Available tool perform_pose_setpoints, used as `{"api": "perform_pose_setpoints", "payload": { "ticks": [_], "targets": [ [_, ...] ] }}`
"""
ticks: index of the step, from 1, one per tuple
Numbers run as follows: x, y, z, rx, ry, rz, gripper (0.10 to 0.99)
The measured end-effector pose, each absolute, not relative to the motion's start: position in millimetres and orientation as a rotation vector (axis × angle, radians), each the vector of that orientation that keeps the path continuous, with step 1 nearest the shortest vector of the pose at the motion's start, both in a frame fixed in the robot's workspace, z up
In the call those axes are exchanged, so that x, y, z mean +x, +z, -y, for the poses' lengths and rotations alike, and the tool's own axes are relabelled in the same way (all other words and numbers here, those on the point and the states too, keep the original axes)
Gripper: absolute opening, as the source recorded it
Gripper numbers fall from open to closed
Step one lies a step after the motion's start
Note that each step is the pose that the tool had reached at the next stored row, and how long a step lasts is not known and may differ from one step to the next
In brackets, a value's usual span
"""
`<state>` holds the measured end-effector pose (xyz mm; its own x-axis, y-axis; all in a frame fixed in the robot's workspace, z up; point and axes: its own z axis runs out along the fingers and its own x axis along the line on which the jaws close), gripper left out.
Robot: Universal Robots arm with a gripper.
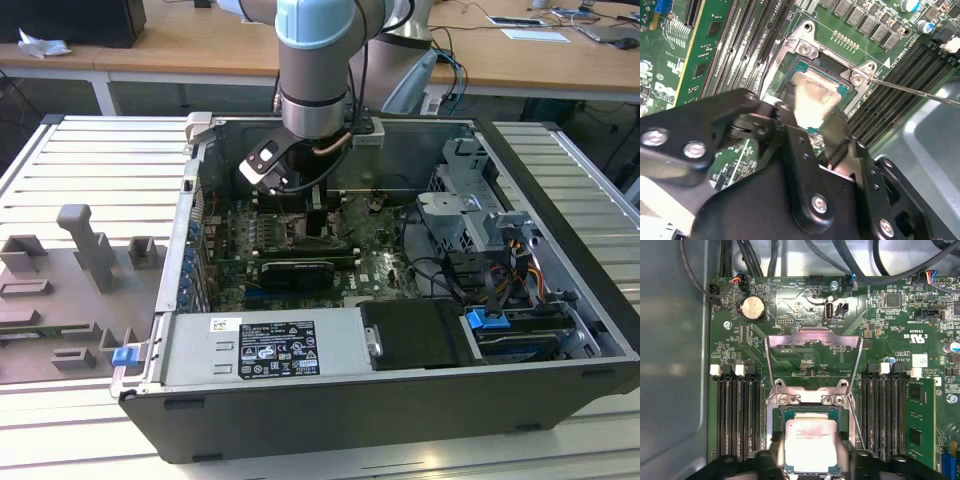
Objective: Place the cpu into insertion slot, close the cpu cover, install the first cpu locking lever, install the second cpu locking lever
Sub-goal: 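Place the cpu into insertion slot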
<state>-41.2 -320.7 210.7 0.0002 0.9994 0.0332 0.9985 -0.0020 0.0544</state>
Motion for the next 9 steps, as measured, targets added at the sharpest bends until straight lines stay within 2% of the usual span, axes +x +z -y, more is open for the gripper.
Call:
{"api": "perform_pose_setpoints", "payload": {
  "ticks": [3,4,6,7,9],
  "targets": [
    [-41.2,212.7,320.7,2.211,0.097,-2.208,0.353],
    [-41.2,213.1,320.7,2.211,0.097,-2.208,0.353],
    [-41.2,214.4,320.7,2.211,0.097,-2.209,0.231],
    [-41.2,214.9,320.6,2.211,0.097,-2.209,0.106],
    [-41.2,215.9,320.7,2.211,0.097,-2.209,0.106]
  ]
}}
